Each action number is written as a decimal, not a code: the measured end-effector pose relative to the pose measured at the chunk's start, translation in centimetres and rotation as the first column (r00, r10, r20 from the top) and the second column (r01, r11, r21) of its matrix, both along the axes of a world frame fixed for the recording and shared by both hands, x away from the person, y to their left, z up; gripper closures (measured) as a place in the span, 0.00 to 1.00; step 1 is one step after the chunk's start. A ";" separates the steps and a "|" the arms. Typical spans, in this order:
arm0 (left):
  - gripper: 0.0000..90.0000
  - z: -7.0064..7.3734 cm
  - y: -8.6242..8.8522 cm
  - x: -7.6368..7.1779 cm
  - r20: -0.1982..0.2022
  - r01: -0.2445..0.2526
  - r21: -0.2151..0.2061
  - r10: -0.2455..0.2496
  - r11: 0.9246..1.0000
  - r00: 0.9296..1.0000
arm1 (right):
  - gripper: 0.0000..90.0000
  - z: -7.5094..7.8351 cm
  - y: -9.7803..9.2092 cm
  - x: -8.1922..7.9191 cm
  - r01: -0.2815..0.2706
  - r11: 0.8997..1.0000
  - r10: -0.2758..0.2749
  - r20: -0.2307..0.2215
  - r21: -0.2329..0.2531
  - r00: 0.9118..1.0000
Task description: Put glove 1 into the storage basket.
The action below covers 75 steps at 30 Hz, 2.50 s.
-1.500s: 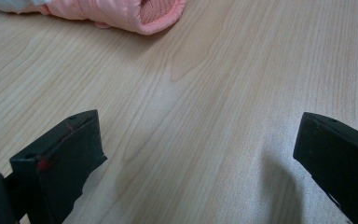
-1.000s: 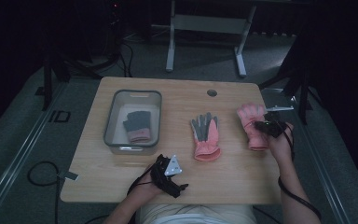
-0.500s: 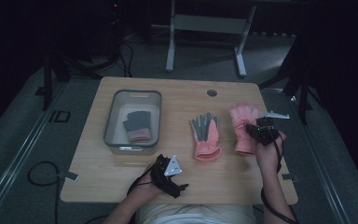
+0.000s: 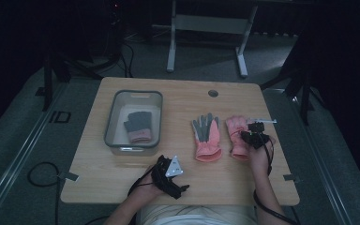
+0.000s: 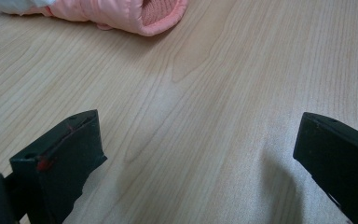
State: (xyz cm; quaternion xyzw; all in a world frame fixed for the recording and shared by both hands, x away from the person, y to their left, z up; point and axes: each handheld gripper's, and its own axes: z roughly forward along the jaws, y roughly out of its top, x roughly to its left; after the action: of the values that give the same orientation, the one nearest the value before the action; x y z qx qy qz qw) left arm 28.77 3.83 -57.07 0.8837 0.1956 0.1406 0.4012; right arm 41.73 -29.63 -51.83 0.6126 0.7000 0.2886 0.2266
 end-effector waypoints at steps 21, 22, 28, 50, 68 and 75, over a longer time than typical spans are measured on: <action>0.01 0.0 -0.1 0.0 -0.002 0.005 0.004 -0.005 1.000 1.000 | 0.74 3.2 -1.6 -0.2 -0.207 0.978 0.205 0.069 0.028 0.976; 0.01 0.0 -0.1 -0.1 -0.002 0.007 0.005 -0.007 1.000 1.000 | 0.74 3.5 -1.7 -0.2 -0.236 0.972 0.234 0.075 0.015 0.969; 0.01 0.0 -0.2 -0.1 0.001 0.009 0.011 -0.009 1.000 1.000 | 0.71 4.1 -2.8 0.0 -0.344 0.938 0.347 0.060 -0.052 0.936; 0.01 -0.1 -0.2 -0.1 0.001 0.002 0.002 -0.002 1.000 1.000 | 0.81 -1.3 -1.6 0.5 -0.297 0.948 0.300 0.010 -0.114 0.954; 0.01 -0.1 -0.1 -0.1 -0.002 0.000 0.000 0.000 1.000 1.000 | 0.97 2.1 -0.7 -0.3 -0.148 0.984 0.156 0.080 -0.096 0.985; 0.01 -0.1 -0.2 -0.1 0.000 0.000 0.003 0.000 1.000 1.000 | 0.97 6.5 0.2 -1.3 -0.127 0.987 0.141 0.159 -0.099 0.977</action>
State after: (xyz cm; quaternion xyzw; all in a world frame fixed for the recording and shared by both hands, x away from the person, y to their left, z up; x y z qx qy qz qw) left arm 28.67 3.65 -57.17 0.8843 0.1953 0.1411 0.4000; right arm 40.41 -29.42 -45.32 0.5273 0.7305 0.3221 0.2909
